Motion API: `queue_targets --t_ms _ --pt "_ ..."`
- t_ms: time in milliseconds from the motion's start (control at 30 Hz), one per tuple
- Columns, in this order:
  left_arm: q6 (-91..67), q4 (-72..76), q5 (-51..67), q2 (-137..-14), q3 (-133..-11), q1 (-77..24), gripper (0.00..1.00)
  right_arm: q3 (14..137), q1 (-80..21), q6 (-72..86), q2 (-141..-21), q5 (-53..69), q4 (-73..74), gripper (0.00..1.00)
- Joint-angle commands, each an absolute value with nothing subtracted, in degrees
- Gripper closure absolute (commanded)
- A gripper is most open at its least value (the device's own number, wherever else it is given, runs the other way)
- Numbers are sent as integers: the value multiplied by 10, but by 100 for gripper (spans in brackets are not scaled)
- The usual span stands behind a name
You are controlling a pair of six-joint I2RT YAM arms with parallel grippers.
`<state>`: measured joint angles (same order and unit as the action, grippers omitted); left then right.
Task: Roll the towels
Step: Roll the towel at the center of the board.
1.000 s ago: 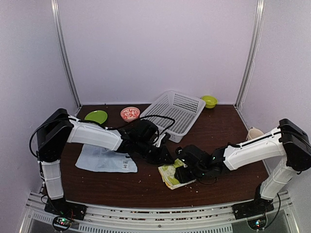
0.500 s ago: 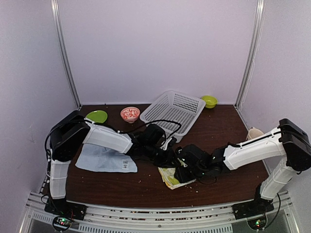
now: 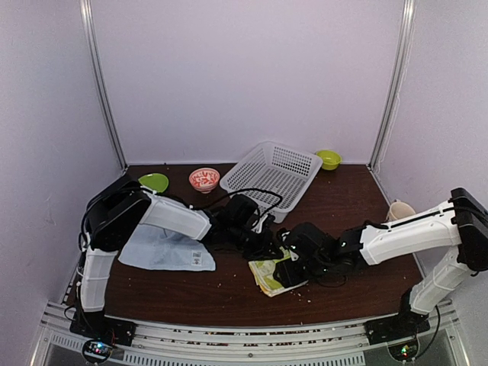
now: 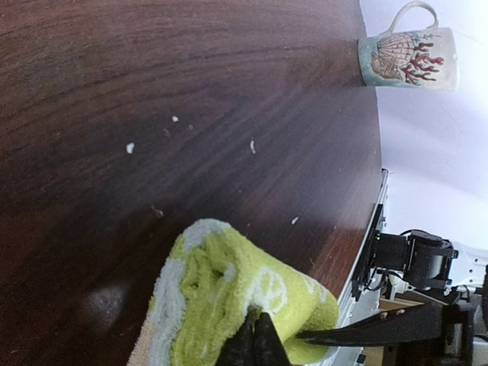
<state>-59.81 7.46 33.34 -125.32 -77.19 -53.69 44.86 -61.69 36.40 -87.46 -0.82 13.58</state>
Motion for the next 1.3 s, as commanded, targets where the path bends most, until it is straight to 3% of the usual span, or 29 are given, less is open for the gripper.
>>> queue_targets --t_ms 0,200,367,600,767,900,1000,1267 --pt "-610 80 314 -1273 -762 -530 100 474 -617 346 -820 -37 205 41" --pt "-613 76 312 -1281 -769 -529 100 449 -605 370 -780 -63 222 45" --pt "-609 69 310 -1281 -764 -529 100 425 -599 374 -808 -33 209 76" --pt "-604 65 306 -1276 -753 -527 100 430 -618 375 -881 2 227 87" --pt "-597 57 298 -1270 -740 -523 100 438 -621 375 -901 -5 261 81" --pt "-587 47 288 -1264 -732 -523 100 429 -607 388 -818 -23 239 57" --pt "-579 44 283 -1261 -727 -523 100 395 -567 411 -760 15 182 46" --pt "-574 45 280 -1259 -718 -523 100 336 -451 409 -766 160 57 43"
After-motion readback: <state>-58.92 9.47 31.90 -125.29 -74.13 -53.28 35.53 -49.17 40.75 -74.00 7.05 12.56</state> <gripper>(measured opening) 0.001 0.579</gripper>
